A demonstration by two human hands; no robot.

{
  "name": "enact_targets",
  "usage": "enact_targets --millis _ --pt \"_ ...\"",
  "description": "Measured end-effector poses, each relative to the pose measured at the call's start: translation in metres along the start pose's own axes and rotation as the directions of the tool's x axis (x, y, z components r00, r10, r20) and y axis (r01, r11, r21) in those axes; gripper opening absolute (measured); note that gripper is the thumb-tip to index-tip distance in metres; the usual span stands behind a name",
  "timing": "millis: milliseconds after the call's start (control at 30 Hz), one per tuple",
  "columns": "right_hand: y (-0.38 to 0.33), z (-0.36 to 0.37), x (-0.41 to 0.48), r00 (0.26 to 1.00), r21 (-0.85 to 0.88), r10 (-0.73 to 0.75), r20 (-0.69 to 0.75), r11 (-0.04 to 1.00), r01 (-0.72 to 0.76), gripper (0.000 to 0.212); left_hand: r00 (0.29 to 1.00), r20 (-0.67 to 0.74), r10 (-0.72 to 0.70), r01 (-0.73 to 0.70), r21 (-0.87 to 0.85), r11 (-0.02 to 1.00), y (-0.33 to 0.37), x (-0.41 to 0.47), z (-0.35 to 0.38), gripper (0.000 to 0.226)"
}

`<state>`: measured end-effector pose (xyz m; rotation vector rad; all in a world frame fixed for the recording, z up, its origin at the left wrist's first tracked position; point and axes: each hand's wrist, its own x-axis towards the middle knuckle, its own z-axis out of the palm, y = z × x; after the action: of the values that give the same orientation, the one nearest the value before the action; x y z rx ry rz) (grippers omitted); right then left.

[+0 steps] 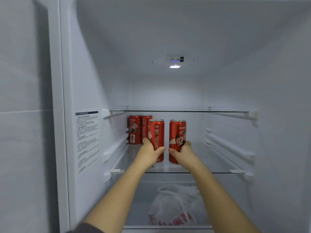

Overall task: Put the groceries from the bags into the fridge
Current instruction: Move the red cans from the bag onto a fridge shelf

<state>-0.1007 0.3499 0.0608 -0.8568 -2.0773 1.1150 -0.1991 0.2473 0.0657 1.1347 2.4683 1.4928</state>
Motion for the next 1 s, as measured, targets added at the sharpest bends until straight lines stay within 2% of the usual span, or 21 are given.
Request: enact_targets --millis 100,133,267,367,500,600,767,1000 --pt "0.022 0.007 0.056 1.000 -0.179 0.001 -0.002 0.984 -0.002 0.093 0.998 -0.005 -0.060 0.060 0.099 0.993 0.002 0.027 0.004 0.074" --pt "0.029 0.010 0.077 1.000 -0.222 0.006 -0.007 0.975 -0.008 0.094 0.997 -0.009 -0.079 0.079 0.161 0.984 0.002 0.036 0.004 0.076" --pt "0.009 0.008 0.089 0.999 -0.333 0.024 -0.027 0.942 -0.032 0.073 0.992 -0.036 -0.117 0.122 0.390 0.913 0.003 0.075 0.012 0.071" --pt "0.009 0.015 0.114 0.998 -0.363 0.046 -0.035 0.930 -0.055 0.070 0.991 -0.052 -0.121 0.131 0.473 0.871 0.002 0.102 0.023 0.065" --pt "0.010 0.023 0.143 0.999 -0.408 0.038 0.024 0.913 -0.025 0.067 0.995 -0.023 -0.096 0.092 0.561 0.823 -0.003 0.125 0.030 0.058" --pt "0.008 0.024 0.152 0.999 -0.455 0.018 0.043 0.891 0.003 0.069 0.998 -0.032 -0.057 0.064 0.609 0.791 -0.007 0.133 0.031 0.058" --pt "0.021 0.029 0.163 0.997 -0.447 -0.068 0.027 0.892 0.073 0.064 0.991 -0.134 0.030 0.067 0.659 0.749 -0.017 0.138 0.037 0.060" --pt "0.030 0.037 0.169 0.996 -0.404 -0.094 0.003 0.911 0.087 0.045 0.981 -0.181 0.067 0.066 0.641 0.765 -0.022 0.142 0.044 0.052"
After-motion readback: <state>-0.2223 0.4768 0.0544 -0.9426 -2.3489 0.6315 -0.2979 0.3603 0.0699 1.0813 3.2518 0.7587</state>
